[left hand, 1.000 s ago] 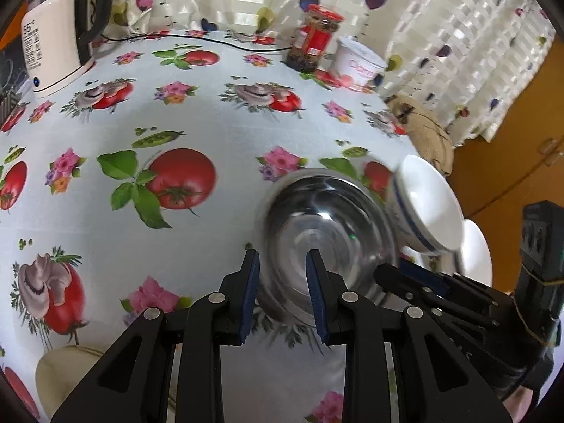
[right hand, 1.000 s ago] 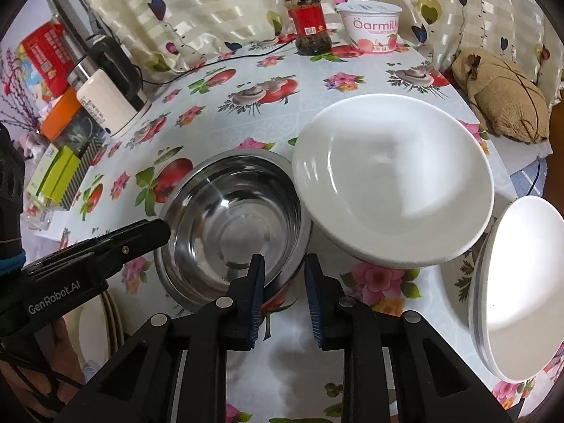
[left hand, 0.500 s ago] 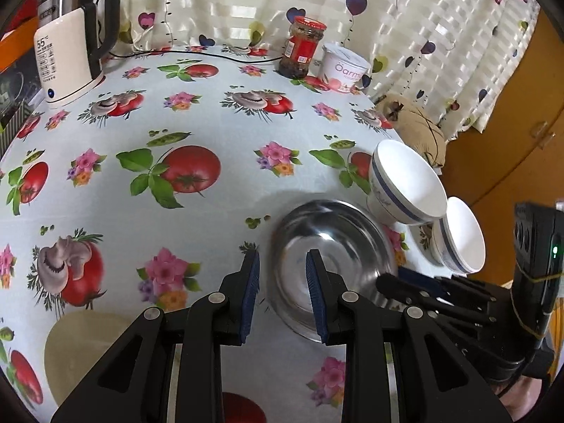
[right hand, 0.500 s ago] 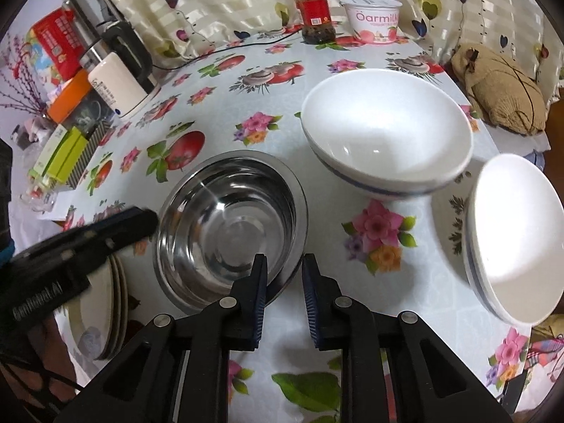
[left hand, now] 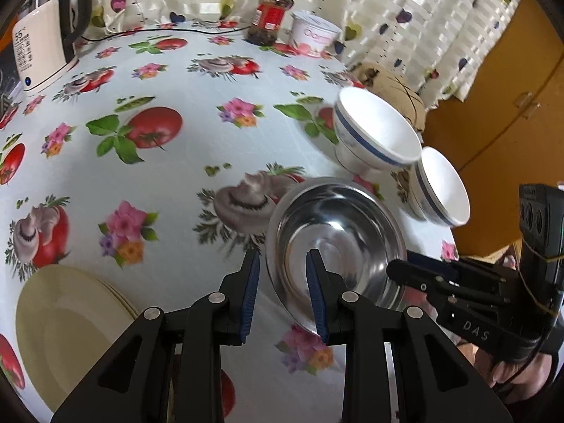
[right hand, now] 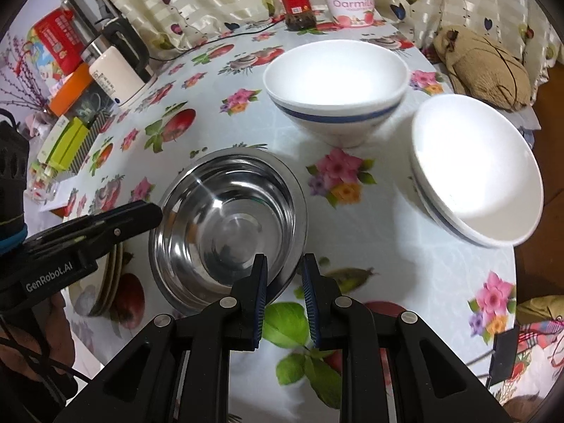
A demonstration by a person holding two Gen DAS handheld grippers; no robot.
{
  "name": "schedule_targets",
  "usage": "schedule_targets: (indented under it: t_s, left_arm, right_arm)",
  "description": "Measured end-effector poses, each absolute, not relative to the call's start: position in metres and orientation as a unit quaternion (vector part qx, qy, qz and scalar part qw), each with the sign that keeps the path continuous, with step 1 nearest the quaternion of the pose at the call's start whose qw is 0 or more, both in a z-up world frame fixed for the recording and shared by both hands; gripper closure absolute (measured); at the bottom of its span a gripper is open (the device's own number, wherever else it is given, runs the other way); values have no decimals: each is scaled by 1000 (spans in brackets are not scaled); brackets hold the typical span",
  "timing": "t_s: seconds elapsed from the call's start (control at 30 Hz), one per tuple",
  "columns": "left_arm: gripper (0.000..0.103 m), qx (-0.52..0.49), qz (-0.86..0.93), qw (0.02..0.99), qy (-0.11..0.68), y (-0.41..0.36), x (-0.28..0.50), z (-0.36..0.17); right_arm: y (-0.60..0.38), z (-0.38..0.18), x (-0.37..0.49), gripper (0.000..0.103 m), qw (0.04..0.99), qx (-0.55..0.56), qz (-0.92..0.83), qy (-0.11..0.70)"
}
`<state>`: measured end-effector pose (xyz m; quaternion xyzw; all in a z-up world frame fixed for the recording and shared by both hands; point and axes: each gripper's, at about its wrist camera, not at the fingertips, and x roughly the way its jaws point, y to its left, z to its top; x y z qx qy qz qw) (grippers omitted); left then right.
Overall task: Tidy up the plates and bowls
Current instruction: 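Close the left gripper on the steel bowl rim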
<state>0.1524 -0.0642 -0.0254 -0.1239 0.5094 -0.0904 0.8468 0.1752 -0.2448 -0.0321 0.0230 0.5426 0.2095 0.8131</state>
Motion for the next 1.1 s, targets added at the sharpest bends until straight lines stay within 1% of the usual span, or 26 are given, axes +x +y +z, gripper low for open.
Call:
schedule_targets:
  t_s: [0.4, 0.47, 0.53, 0.63, 1.1]
  left_arm:
    - [74, -122, -93, 845, 513, -73, 138, -30]
    - [74, -122, -91, 847, 510, -72, 137, -28]
    - [74, -124, -90, 848, 507, -71, 136, -26]
    - [74, -125, -90, 853, 498, -69, 135, -19]
    - [74, -134, -104, 862, 477, -73, 158, 7]
  right_arm:
    - [-250, -32, 167, 83, 813, 21, 213, 541]
    - [-252, -31, 164, 81, 813, 21, 213, 541]
    - [-254, -29, 163, 73, 816, 20, 208, 538]
    - [-258, -24, 161, 67, 821, 20, 204, 533]
    - [-272, 8, 172, 66, 846, 11, 187, 499]
